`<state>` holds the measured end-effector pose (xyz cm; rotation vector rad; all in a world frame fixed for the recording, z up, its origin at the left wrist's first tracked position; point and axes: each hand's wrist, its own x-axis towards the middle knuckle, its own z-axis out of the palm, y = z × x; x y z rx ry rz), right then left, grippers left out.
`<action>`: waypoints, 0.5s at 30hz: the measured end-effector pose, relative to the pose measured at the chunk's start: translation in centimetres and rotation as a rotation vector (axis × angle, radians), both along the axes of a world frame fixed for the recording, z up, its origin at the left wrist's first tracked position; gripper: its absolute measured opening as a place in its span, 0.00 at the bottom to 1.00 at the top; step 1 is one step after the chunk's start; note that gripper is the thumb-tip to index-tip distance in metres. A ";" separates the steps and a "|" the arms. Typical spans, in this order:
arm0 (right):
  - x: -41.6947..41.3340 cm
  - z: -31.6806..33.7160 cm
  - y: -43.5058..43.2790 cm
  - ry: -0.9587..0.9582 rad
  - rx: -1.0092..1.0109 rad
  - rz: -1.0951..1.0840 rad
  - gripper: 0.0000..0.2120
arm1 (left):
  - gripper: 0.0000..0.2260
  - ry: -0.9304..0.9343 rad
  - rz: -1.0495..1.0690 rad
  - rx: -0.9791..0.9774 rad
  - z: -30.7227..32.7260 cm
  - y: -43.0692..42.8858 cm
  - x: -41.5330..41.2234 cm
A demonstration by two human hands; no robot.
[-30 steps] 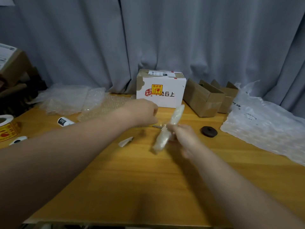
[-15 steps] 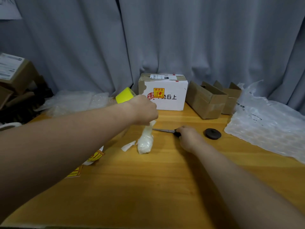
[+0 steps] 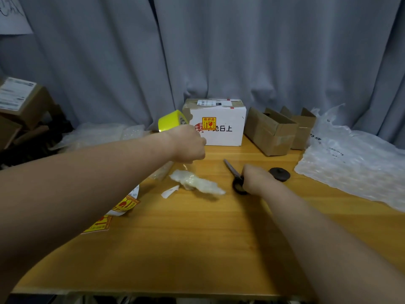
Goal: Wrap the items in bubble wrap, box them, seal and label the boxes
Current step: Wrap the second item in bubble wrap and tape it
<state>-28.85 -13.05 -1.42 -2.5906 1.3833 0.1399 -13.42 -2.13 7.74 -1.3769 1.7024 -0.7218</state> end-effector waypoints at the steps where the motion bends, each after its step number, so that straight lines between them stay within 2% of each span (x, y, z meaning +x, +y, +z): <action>1: -0.3 0.2 0.1 -0.012 0.021 -0.014 0.11 | 0.10 0.004 -0.006 0.006 -0.1 0.1 -0.1; 8: -1.7 1.4 1.1 0.083 0.102 0.044 0.09 | 0.11 -0.087 -0.124 0.016 0.0 0.4 -0.6; 12: -2.5 1.7 1.5 -0.064 0.166 0.029 0.09 | 0.12 -0.156 -0.184 0.005 0.3 0.7 -0.6; 15: -3.0 2.7 2.3 -0.230 0.277 0.036 0.14 | 0.12 -0.181 -0.190 -0.006 0.6 0.9 -0.6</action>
